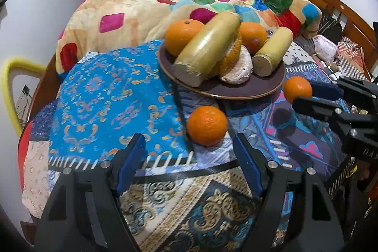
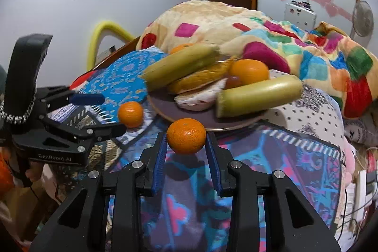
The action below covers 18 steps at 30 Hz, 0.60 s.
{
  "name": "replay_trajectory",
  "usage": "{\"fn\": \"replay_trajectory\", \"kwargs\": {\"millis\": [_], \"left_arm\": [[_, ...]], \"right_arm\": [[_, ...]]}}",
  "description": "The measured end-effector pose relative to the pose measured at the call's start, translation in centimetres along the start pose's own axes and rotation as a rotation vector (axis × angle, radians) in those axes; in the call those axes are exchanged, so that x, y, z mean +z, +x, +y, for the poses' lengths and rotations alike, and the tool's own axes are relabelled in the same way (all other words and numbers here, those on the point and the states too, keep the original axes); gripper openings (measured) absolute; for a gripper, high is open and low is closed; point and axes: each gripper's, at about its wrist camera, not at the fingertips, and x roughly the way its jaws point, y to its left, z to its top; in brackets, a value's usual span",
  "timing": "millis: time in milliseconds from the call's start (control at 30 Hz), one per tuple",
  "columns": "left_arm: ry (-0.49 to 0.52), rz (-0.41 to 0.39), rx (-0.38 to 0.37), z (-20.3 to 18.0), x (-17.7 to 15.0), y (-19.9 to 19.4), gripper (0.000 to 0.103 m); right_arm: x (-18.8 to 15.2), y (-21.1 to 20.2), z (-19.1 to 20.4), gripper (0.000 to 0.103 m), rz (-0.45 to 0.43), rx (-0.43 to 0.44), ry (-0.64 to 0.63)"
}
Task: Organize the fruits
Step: 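Grasp a mandarin with the right tool while the left tool grasps another, then place both mandarins on the plate and open both tools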
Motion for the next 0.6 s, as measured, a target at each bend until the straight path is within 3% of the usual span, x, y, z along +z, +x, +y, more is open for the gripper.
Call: {"fn": "replay_trajectory", "kwargs": {"millis": [133,267,367,600], "left_arm": [[0.012,0.002,0.006,-0.6,0.5,0.8,0.072],[0.008,0.026,-0.017,-0.9,0.8,1.8,0.05],[0.022,0.012,-0.019,-1.2,0.7,1.6,0.039],[0.038,-0.025,-0.036,-1.5,1.3,0.4,0.037]], "right_arm": [[0.0,0.1,-1.0,0.031,-0.007,-0.008,0.02],[0.1,0.5,-1.5,0.031,-0.008,-0.006,0.03],[0.2,0.7,-1.4,0.031,-0.011,0.0,0.025],[0.7,0.7,-1.2,0.031,-0.029,0.004,0.008]]}}
